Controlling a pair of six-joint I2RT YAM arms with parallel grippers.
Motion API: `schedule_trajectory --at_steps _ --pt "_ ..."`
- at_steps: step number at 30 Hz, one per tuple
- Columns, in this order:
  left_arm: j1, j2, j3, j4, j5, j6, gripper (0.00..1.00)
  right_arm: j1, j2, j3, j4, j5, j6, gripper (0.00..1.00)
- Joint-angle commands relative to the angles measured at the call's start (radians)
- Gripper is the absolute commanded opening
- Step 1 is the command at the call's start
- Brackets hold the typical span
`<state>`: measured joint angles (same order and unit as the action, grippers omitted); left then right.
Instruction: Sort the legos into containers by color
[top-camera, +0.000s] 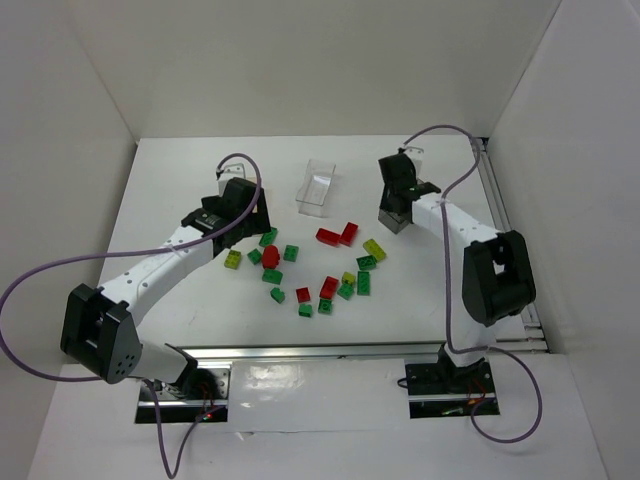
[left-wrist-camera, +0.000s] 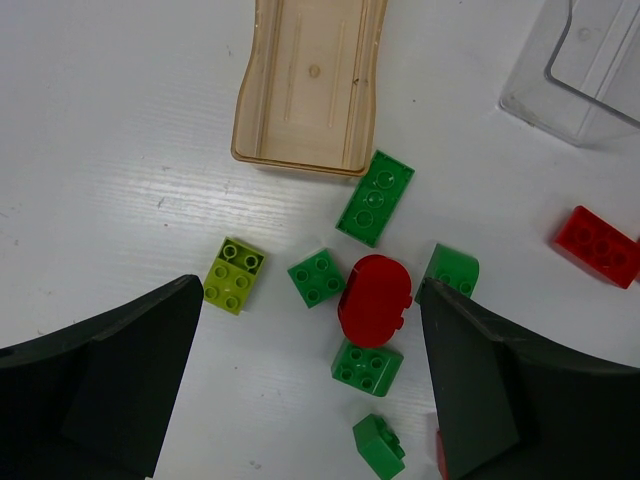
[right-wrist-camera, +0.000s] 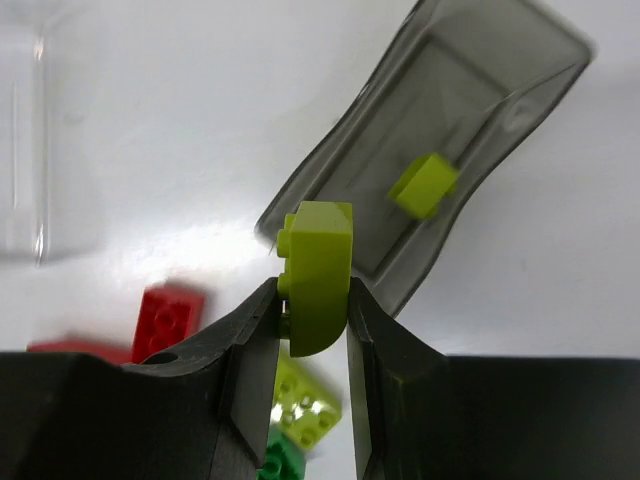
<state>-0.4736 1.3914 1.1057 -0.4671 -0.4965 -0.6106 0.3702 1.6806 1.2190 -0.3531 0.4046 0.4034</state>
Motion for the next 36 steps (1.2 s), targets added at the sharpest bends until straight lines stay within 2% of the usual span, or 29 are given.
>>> schedule_trajectory --at_steps 1,5,7,10,13,15,18,19,20,22,28,32,36 --pt "0.004 0.003 0.029 0.016 -0.001 -0.014 0.99 -0.053 0.057 0.088 0.043 0.020 0.011 0.30" --pt "0.004 -0.006 0.029 0.016 -0.001 -0.014 0.99 -0.076 0.109 0.135 0.052 0.037 0.020 0.32" --pt "0.013 -0.006 0.029 0.007 -0.010 -0.014 0.99 -0.076 0.110 0.146 0.062 0.016 0.020 0.56" --pt "0.013 -0.006 0.029 0.007 -0.010 -0.003 0.99 -0.076 0.084 0.146 0.051 0.016 0.029 0.72" --pt "0.013 -0.006 0.039 0.007 0.013 0.024 0.99 -0.063 -0.004 0.064 0.051 0.039 0.054 0.72" --pt "0.013 -0.006 0.039 0.007 0.013 0.025 0.99 -0.019 -0.106 -0.050 0.071 0.030 0.045 0.68" --pt "0.013 -0.017 0.028 0.018 0.004 0.012 0.99 0.031 -0.220 -0.185 0.080 -0.009 0.025 0.66" --pt "0.013 -0.026 0.028 0.027 0.004 0.012 0.99 0.042 -0.238 -0.212 0.080 -0.027 0.015 0.70" --pt "0.013 -0.026 0.019 0.042 0.004 0.012 0.99 0.042 -0.254 -0.237 0.069 -0.073 0.015 0.88" --pt "0.013 -0.048 0.008 0.068 0.028 0.012 0.99 0.053 -0.266 -0.289 0.059 -0.116 0.005 0.98" --pt "0.013 -0.057 -0.015 0.099 0.068 0.022 0.99 0.053 -0.184 -0.305 0.083 -0.246 -0.058 0.99" --pt "0.013 -0.057 -0.006 0.088 0.078 0.031 0.99 0.072 -0.093 -0.253 0.083 -0.244 -0.092 0.92" --pt "0.013 -0.075 -0.015 0.088 0.078 0.031 0.99 0.072 -0.053 -0.269 0.164 -0.216 -0.103 0.86"
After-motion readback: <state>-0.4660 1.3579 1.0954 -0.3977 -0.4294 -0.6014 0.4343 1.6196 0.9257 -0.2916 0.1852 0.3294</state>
